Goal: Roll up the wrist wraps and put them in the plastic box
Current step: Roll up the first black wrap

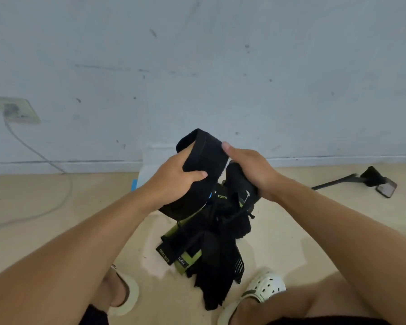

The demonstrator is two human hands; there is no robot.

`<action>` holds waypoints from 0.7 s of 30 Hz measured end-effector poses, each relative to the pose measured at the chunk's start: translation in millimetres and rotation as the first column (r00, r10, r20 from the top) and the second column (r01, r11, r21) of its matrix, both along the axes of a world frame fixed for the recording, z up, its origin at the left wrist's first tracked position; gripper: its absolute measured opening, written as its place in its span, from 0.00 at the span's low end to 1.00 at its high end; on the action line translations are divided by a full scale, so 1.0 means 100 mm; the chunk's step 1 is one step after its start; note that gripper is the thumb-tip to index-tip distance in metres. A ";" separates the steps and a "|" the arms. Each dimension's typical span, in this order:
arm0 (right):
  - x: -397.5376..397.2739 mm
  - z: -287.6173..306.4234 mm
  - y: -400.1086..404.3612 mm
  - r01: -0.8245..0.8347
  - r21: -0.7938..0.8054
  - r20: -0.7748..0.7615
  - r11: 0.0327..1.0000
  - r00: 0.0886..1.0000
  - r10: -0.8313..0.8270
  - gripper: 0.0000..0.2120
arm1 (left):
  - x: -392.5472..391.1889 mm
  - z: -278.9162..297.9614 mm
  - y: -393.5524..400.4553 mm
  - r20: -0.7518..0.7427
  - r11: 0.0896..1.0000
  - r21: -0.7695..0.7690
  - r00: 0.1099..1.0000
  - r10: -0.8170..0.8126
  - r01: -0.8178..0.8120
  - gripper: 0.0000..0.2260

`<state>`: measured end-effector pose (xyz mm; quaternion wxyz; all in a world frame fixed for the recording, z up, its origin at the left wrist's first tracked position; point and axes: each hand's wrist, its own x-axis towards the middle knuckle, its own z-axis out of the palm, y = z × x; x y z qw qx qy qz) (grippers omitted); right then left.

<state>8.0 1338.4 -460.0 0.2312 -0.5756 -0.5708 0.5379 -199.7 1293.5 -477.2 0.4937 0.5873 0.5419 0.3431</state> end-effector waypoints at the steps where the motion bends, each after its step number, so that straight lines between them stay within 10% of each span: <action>1: 0.01 -0.01 -0.03 0.021 0.033 -0.041 0.999 0.999 -0.019 0.24 | 0.01 0.02 -0.01 0.111 1.000 -0.028 0.994 -0.001 0.004 0.24; 4: 0.00 -0.05 -0.06 -0.024 0.113 -0.084 0.993 0.996 0.033 0.24 | 0.01 0.09 0.01 0.461 0.952 -0.302 0.865 0.198 -0.057 0.15; 8: -0.08 0.00 -0.08 -0.374 0.170 0.097 0.912 0.927 0.362 0.25 | -0.08 0.11 0.05 0.504 0.822 -0.569 0.796 0.335 0.014 0.27; 14: -0.12 -0.22 -0.17 -0.604 0.005 0.357 0.797 0.745 0.563 0.30 | -0.09 0.03 0.15 0.440 0.880 -0.421 0.798 0.411 -0.220 0.11; 17: -0.07 -0.24 -0.08 -0.547 0.043 0.413 0.836 0.772 0.483 0.09 | -0.09 0.04 0.15 0.410 0.912 -0.304 0.826 0.386 -0.275 0.10; 21: -0.03 -0.09 -0.04 -0.349 0.082 0.306 0.934 0.900 0.310 0.08 | -0.08 0.00 0.13 0.285 0.925 -0.195 0.884 0.370 -0.325 0.08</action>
